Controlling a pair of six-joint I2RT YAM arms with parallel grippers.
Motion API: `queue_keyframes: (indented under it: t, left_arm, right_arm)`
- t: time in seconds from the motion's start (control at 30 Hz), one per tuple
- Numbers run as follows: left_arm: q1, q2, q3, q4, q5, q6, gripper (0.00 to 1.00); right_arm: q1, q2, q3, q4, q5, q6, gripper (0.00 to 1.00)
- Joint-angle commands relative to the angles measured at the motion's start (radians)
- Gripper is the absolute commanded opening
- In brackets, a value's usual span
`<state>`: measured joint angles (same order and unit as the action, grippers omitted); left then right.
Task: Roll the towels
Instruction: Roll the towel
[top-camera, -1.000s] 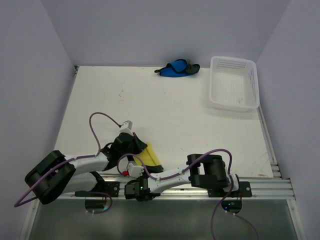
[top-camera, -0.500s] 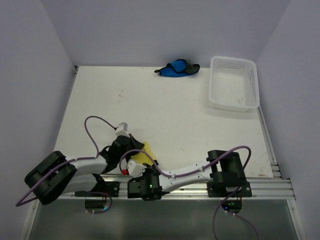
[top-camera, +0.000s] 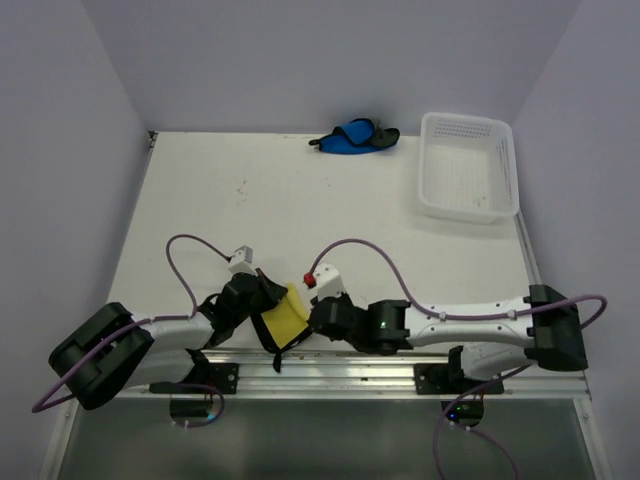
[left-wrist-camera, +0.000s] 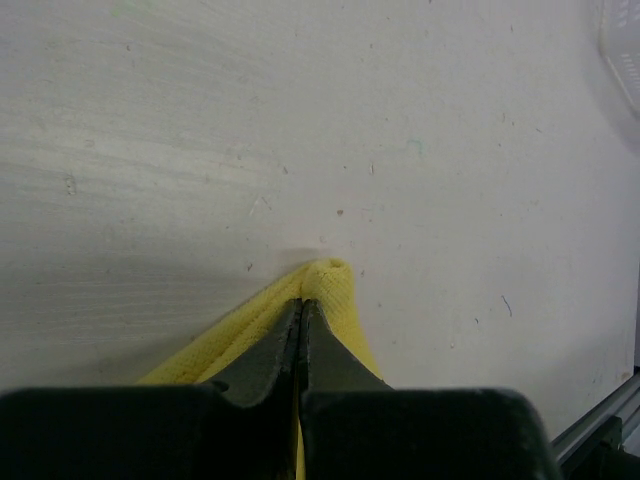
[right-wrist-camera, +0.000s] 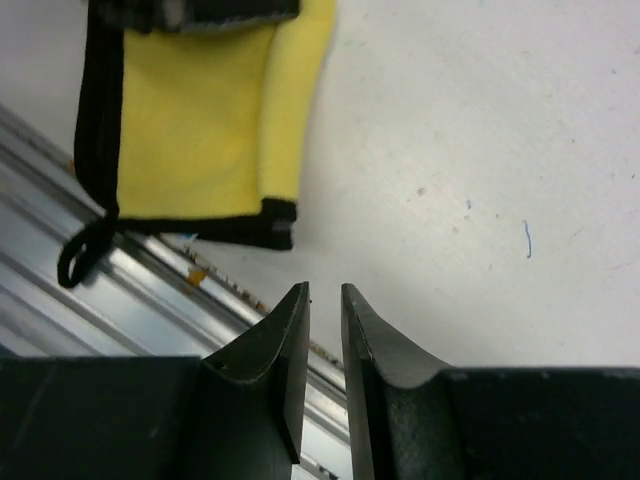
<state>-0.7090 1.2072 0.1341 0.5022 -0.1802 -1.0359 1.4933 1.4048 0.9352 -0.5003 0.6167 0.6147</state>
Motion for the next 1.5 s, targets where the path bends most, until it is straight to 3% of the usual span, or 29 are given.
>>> queue_keyframes:
  t: [0.0, 0.13, 0.3, 0.7, 1.13, 1.47]
  left_arm:
    - [0.0, 0.005, -0.022, -0.042, -0.053, 0.014, 0.0]
    - [-0.001, 0.005, -0.024, -0.047, -0.053, 0.016, 0.0]
    - [-0.004, 0.005, -0.025, -0.048, -0.053, 0.011, 0.0]
    - [-0.009, 0.008, -0.024, -0.048, -0.054, 0.011, 0.0]
    - [-0.009, 0.002, -0.033, -0.056, -0.067, 0.0, 0.0]
    - [-0.009, 0.0, -0.03, -0.065, -0.073, 0.0, 0.0]
  right_arm:
    - [-0.137, -0.11, -0.084, 0.193, -0.151, 0.077, 0.22]
    - [-0.267, -0.109, -0.101, 0.264, -0.254, 0.135, 0.3]
    - [-0.324, 0.002, -0.091, 0.354, -0.377, 0.235, 0.34]
    - [-0.361, 0.125, -0.176, 0.487, -0.526, 0.375, 0.44]
    - [-0.334, 0.164, -0.251, 0.543, -0.558, 0.421, 0.45]
    - [-0.317, 0.181, -0.274, 0.523, -0.528, 0.419, 0.3]
